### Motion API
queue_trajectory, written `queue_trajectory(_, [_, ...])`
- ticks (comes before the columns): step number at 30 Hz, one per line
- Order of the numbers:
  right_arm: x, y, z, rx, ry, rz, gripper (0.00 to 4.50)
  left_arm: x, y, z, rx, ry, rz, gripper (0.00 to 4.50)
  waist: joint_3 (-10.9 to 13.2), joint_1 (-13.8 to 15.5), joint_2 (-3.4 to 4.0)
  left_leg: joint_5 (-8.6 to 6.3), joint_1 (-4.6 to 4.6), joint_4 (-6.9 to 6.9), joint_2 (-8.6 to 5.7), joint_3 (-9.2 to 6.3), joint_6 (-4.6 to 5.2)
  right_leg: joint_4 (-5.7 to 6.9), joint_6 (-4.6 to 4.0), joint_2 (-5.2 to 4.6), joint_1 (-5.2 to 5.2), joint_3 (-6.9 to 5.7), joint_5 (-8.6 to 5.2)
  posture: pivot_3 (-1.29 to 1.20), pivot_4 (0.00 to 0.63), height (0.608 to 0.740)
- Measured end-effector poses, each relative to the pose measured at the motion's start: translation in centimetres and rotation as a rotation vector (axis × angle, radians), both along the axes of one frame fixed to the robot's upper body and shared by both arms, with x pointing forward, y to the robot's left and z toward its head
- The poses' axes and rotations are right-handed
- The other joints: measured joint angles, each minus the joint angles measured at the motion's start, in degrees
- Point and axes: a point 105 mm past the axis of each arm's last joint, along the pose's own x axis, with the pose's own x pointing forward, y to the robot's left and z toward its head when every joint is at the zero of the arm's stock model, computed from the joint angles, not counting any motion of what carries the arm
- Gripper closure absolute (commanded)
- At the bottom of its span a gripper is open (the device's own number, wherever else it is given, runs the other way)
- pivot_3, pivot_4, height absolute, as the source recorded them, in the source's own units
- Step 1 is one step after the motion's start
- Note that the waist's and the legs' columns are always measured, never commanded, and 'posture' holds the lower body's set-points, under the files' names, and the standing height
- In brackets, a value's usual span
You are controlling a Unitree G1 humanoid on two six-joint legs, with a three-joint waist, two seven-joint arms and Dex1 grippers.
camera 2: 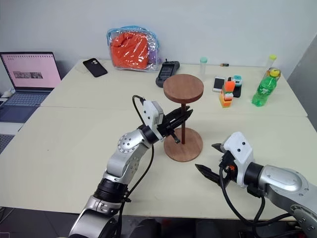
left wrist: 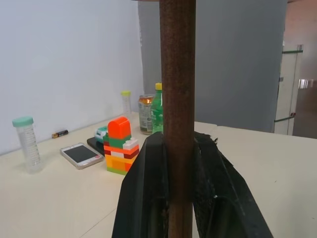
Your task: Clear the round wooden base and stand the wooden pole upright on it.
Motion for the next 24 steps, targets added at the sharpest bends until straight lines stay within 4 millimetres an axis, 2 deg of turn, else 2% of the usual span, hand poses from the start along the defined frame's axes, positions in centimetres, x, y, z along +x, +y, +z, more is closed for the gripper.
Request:
queue_trajectory(2, [0.0, 0.0, 0.0, 0.000, 0.000, 0.001, 0.00, 0.5, 0.6, -1.5, 0.065, 0.041, 0.032, 3.11, 0.0, -0.1, 0.05, 0.00, 0.03, -0.04, -0.10, 0.03, 0.00, 0.01, 0.00, 0.02, -0.03, 0.00, 0.00, 0.00, 0.150, 0.740])
queue_trajectory(4, [-0.1, -0.1, -0.2, -0.001, 0.009, -0.003, 0.00, 0.9, 1.8, -4.8, 0.129, 0.145, 0.069, 2.85, 0.1, -0.3, 0.02, 0.00, -0.11, -0.11, -0.27, -0.01, 0.00, 0.00, 0.00, 0.05, -0.22, 0.00, 0.00, 0.00, 0.150, 0.740])
queue_trajectory(5, [-0.1, -0.1, -0.3, -0.001, 0.013, -0.005, 0.00, 0.8, 2.0, -5.5, 0.147, 0.163, 0.068, 2.59, 0.1, -0.3, -0.01, 0.00, -0.32, -0.08, -0.25, -0.09, 0.00, -0.01, 0.00, 0.04, -0.38, -0.01, 0.00, 0.00, 0.150, 0.740])
queue_trajectory(8, [-0.2, -0.3, -0.4, -0.002, 0.019, -0.013, 0.00, 0.3, 1.7, -5.1, 0.192, 0.123, 0.010, 2.02, 0.1, 0.0, -0.01, 0.01, -0.57, -0.04, 0.02, -0.16, -0.02, -0.10, 0.00, -0.03, -0.51, -0.11, 0.00, 0.00, 0.150, 0.740])
queue_trajectory(11, [-0.2, -0.4, -0.4, -0.005, 0.020, -0.019, 0.00, 0.0, 1.5, -3.8, 0.208, 0.067, -0.030, 2.02, 0.1, 0.5, 0.00, 0.00, -0.51, -0.05, 0.00, -0.17, -0.01, -0.25, 0.04, -0.08, -0.37, -0.12, 0.03, 0.00, 0.150, 0.740])
queue_trajectory(19, [-0.2, -0.5, -0.5, -0.005, 0.024, -0.021, 0.00, -1.1, 1.1, -4.0, 0.265, 0.060, -0.120, 2.02, 0.1, 0.8, -0.01, -0.01, -0.51, -0.05, 0.00, -0.11, 0.02, -0.32, 0.08, -0.07, -0.36, -0.11, 0.06, 0.00, 0.150, 0.740])
queue_trajectory(24, [-0.3, -0.6, -0.6, -0.024, 0.023, -0.015, 0.00, -0.7, 3.6, -4.3, 0.421, 0.075, -0.155, 2.02, 0.1, 0.7, 0.01, -0.02, -0.51, -0.06, 0.00, -0.07, 0.04, -0.33, 0.08, -0.04, -0.36, -0.14, 0.06, 0.00, 0.150, 0.740])
